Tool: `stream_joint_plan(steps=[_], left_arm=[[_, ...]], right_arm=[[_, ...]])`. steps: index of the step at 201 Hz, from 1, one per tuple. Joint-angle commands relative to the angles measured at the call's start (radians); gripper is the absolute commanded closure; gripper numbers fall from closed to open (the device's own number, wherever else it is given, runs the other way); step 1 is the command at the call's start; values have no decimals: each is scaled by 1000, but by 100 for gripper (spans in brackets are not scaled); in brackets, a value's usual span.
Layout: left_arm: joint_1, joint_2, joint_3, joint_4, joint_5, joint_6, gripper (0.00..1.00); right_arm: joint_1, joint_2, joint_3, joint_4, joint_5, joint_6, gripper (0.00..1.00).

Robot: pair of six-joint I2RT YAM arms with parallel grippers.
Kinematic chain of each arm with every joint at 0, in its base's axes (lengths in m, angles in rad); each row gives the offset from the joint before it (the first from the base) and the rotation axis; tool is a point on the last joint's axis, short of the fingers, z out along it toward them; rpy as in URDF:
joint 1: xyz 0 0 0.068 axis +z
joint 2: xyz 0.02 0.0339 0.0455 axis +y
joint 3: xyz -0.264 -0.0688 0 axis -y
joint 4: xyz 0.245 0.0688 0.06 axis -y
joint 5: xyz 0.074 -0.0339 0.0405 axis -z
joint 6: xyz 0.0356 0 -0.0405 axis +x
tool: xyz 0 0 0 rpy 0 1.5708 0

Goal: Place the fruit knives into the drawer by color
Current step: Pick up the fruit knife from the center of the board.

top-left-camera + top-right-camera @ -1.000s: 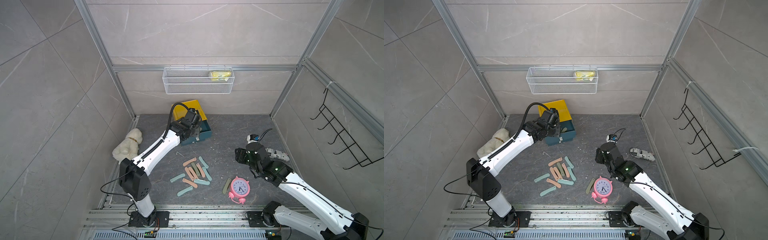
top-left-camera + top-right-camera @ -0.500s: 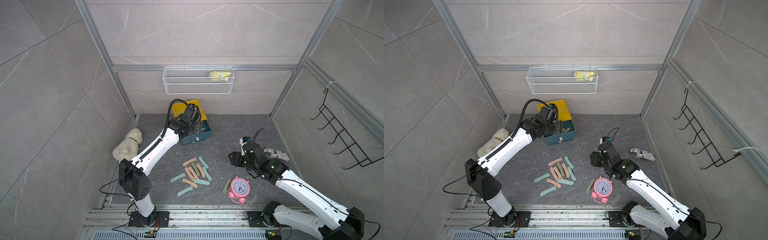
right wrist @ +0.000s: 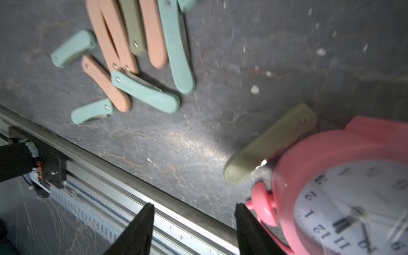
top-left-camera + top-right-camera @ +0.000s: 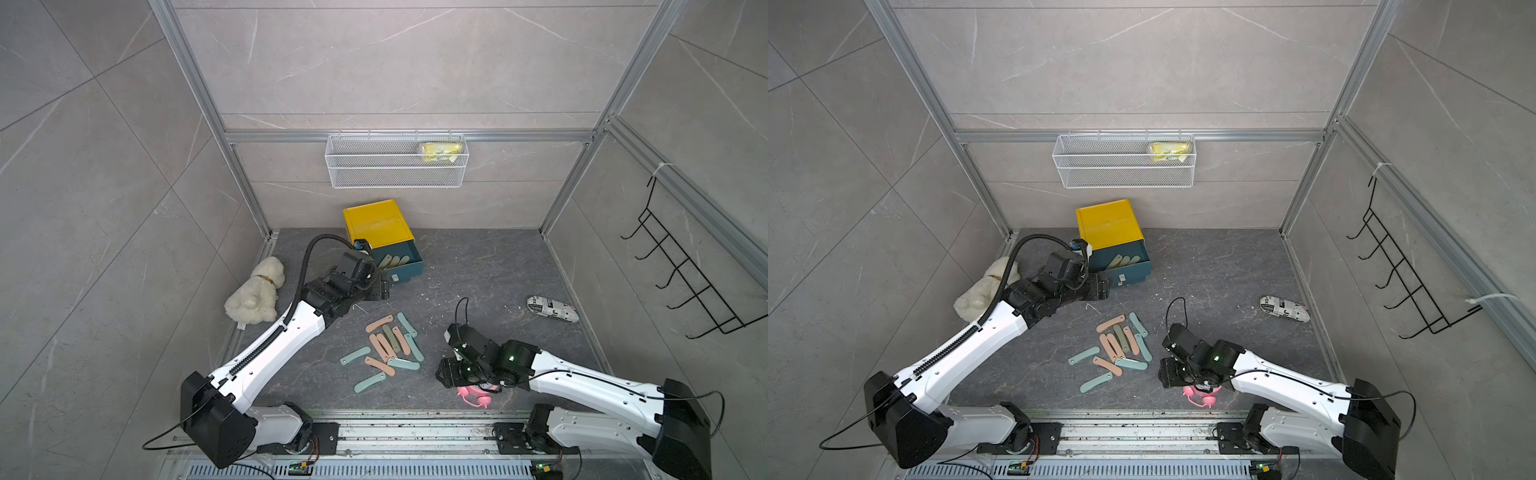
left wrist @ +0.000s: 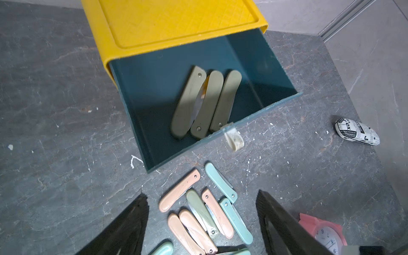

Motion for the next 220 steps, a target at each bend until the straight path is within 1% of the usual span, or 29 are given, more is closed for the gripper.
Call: stream_joint_plan(steps=[1, 26, 44, 90, 106, 163, 220], left_arm=[[0, -35, -24, 62, 15, -29, 19], [1, -38, -52, 67, 20, -23, 19], [0, -41, -61, 67, 23, -16, 19], [0, -54, -77, 86, 48, -14, 18], [0, -51, -79, 90, 53, -16, 18], [0, -51, -84, 96, 63, -18, 18], [1, -53, -83, 84, 53, -26, 17]], right_arm=[[13, 20, -9, -31, 19, 94, 39], [13, 90, -16, 5, 26, 131, 38], [13, 142, -12, -7, 53, 149, 38], [6, 212, 32, -109, 213, 169, 38], [-9, 225, 47, -110, 249, 165, 38], [-76, 328, 92, -16, 220, 119, 39], [-99, 424, 137, -38, 138, 50, 45]])
